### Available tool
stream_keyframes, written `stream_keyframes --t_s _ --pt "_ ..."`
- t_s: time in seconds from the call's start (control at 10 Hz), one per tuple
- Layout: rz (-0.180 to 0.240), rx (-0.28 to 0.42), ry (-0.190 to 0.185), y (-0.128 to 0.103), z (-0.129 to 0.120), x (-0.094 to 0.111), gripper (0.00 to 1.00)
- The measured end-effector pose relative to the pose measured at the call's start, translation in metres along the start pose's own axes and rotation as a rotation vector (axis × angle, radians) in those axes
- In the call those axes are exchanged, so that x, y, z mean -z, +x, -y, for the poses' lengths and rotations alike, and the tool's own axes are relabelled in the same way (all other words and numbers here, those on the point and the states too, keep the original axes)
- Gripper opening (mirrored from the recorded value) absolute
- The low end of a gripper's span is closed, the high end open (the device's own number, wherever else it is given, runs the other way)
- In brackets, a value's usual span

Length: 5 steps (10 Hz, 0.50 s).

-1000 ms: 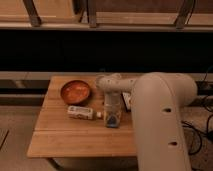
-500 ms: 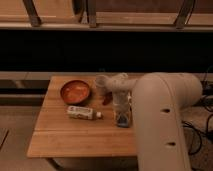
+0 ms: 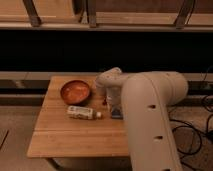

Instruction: Wipe the white sponge on the table

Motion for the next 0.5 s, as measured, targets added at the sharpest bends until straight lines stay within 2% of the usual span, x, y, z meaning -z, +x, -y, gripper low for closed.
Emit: stream_keyframes --t_s 0.2,0.4,0.5 --pt "-0.005 0.032 -0.034 0.004 -0.021 0.001 0.0" --pt "-0.032 0.048 -0.069 0.029 -0.036 0.002 0.0" --pt "-0.05 0.04 -0.074 0.041 -0.035 0.001 0.0"
